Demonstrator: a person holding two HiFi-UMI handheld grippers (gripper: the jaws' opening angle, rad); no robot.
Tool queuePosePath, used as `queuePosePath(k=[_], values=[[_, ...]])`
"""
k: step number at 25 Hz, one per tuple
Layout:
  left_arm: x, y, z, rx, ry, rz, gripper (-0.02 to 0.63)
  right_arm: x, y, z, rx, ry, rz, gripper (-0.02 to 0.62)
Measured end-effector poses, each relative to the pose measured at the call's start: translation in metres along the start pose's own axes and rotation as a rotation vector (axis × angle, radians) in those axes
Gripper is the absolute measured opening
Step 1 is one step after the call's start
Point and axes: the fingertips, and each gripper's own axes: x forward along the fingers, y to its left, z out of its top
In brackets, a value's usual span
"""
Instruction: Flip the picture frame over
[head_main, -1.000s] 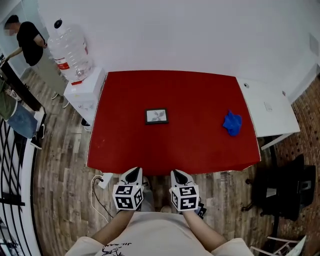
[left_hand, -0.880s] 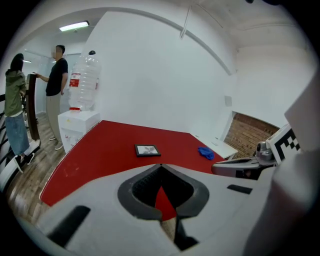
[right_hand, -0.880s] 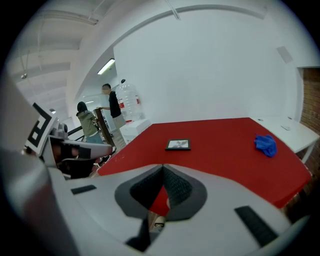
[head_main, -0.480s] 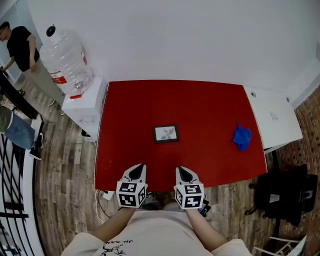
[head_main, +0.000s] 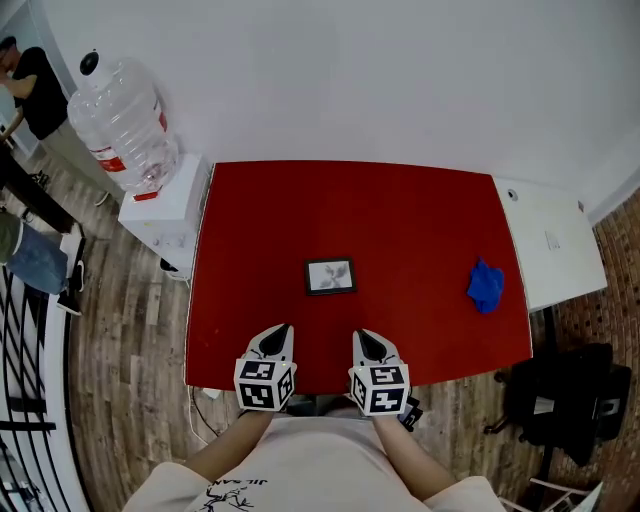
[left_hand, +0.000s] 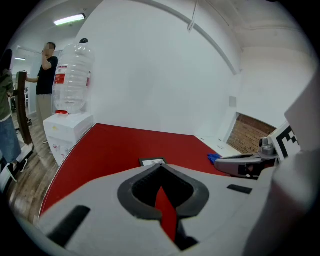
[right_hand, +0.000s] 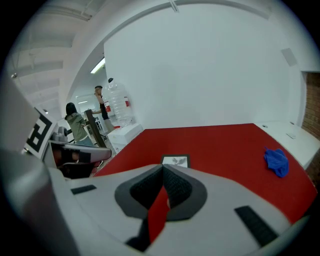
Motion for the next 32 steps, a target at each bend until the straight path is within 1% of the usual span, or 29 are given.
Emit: queuePosePath(k=[8, 17, 20, 26, 32], values=[[0.017, -0.005, 0.004, -0.016, 0.009, 0.037, 0.006, 0.016, -0.017, 0.006, -0.014, 0.021, 0.035, 0.005], [0.032, 0.0, 0.006, -0.027, 0.018, 0.061, 0.006, 0.032, -0.026, 0.008, -0.023, 0.043, 0.05, 0.005], [0.04, 0.007, 0.006, -0.024, 0.026, 0.069, 0.006, 0.042, -0.028, 0.009, -0.024, 0.052, 0.051, 0.005], [0.063, 0.026, 0.005, 0.021, 0.05, 0.083, 0.006, 0.069, -0.032, 0.011, -0.024, 0.064, 0.043, 0.005], [0.084, 0.044, 0.0, 0.02, 0.078, 0.083, 0.006, 0.097, -0.029, 0.005, -0.013, 0.084, 0.031, 0.005]])
